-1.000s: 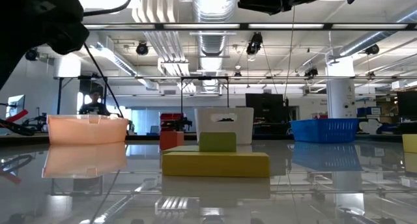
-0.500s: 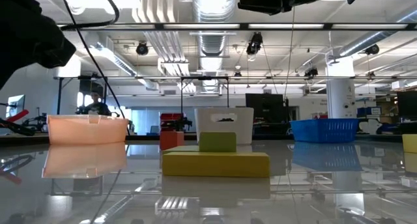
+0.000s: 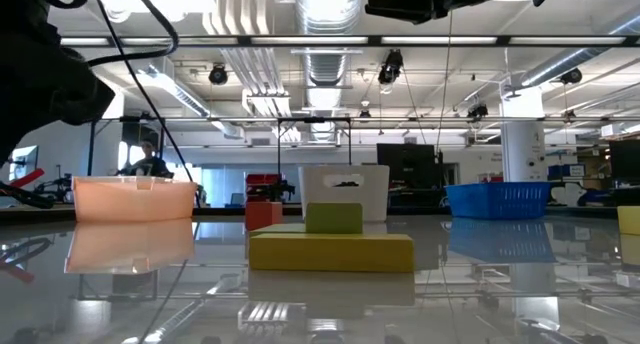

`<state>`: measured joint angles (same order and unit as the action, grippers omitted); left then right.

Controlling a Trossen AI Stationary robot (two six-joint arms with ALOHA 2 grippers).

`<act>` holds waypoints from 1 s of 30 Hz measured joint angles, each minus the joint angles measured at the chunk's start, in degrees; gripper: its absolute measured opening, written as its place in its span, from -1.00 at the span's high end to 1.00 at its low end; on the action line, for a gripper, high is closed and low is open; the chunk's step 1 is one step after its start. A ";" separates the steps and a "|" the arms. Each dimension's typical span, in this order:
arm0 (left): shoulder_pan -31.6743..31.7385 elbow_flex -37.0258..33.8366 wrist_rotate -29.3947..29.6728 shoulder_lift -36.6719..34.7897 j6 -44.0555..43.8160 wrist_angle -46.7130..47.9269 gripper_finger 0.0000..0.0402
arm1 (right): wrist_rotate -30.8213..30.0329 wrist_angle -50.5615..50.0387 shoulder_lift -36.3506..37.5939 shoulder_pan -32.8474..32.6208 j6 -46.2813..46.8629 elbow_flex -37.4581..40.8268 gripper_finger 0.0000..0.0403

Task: Sort & place blocks by color
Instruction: Put the bottom left orange block into the blue bin

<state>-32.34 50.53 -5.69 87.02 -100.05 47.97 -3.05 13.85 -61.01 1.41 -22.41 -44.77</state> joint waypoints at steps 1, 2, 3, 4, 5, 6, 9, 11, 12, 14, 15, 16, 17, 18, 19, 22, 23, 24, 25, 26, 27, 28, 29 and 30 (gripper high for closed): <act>0.00 -0.28 0.00 0.00 0.00 -0.02 0.13 | 0.00 -0.08 0.00 0.00 0.00 0.00 -0.12; 0.00 -0.51 0.00 0.00 0.01 0.00 0.13 | 0.00 -0.10 0.00 0.00 0.00 0.00 -0.12; 0.00 -0.70 0.00 0.00 0.10 -0.10 0.13 | 0.00 -0.12 0.00 0.00 0.02 0.00 -0.12; 0.00 -0.87 0.00 0.00 0.12 -0.31 0.13 | 0.02 -0.11 0.00 0.00 0.02 0.01 -0.12; 0.00 -1.06 0.00 0.00 0.13 -0.76 0.13 | 0.00 -0.10 0.00 0.00 0.00 0.02 -0.12; 0.00 -1.22 0.00 0.00 0.15 -1.29 0.13 | 0.00 -0.09 0.00 0.00 0.01 0.00 -0.12; -0.04 -1.45 0.00 -0.02 0.45 -1.59 0.15 | 0.00 -0.09 0.00 0.00 0.00 0.01 -0.12; -0.04 -1.52 0.30 -0.02 0.69 -1.63 0.20 | 0.00 -0.07 0.00 0.00 -0.01 0.01 -0.12; -0.04 -1.53 0.57 -0.02 0.91 -1.65 0.24 | 0.00 -0.07 0.00 0.00 -0.02 0.02 -0.12; -0.04 -1.53 0.79 -0.02 0.94 -1.62 0.33 | 0.00 -0.07 0.00 0.00 -0.02 0.00 -0.12; -0.04 -1.53 0.81 -0.03 0.94 -1.62 0.37 | 0.00 -0.07 0.00 0.00 -0.02 0.00 -0.12; -0.04 -1.55 0.86 -0.05 0.94 -1.60 0.41 | 0.00 -0.07 0.00 0.00 -0.02 0.00 -0.12; -0.04 -1.55 1.01 -0.07 0.94 -1.60 0.43 | 0.00 -0.07 0.00 0.00 -0.03 0.01 -0.12; -0.04 -1.53 1.21 -0.07 0.92 -1.60 0.45 | 0.00 -0.07 0.00 0.00 -0.03 0.00 -0.12; -0.04 -1.53 1.43 -0.07 0.92 -1.64 0.45 | 0.00 -0.07 0.00 0.00 -0.04 0.00 -0.12; -0.12 -1.50 2.65 -0.09 0.92 -1.99 0.45 | -0.02 -0.05 0.00 0.00 -0.03 0.01 -0.12; -0.10 -1.43 3.45 -0.09 0.96 -2.08 0.45 | -0.02 -0.05 0.00 0.00 -0.04 0.00 -0.12; -0.07 -1.30 4.19 -0.09 1.09 -2.10 0.45 | -0.02 -0.05 0.00 0.00 -0.02 0.01 -0.12; -0.02 -1.09 5.12 -0.10 1.44 -2.10 0.44 | -0.02 -0.05 0.00 0.00 -0.02 0.00 -0.12; 0.00 -0.87 6.19 -0.20 1.60 -2.15 0.44 | -0.04 -0.05 0.00 0.00 -0.04 0.01 -0.12; 0.03 -0.58 7.37 -0.40 1.74 -2.15 0.44 | -0.04 -0.05 0.00 0.00 -0.02 0.02 -0.12; 0.04 -0.19 8.52 -0.68 2.03 -2.11 0.44 | -0.04 -0.05 0.00 0.00 -0.02 0.00 -0.12; 0.04 0.26 10.04 -0.94 2.92 -2.10 0.44 | -0.04 -0.05 0.00 0.00 -0.02 0.00 -0.12; 0.04 0.81 12.04 -1.20 4.06 -2.13 0.44 | -0.04 -0.05 0.00 0.00 0.01 0.00 -0.12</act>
<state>-32.29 51.34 6.34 85.83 -95.99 45.84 -3.09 13.80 -61.01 1.41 -22.40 -44.77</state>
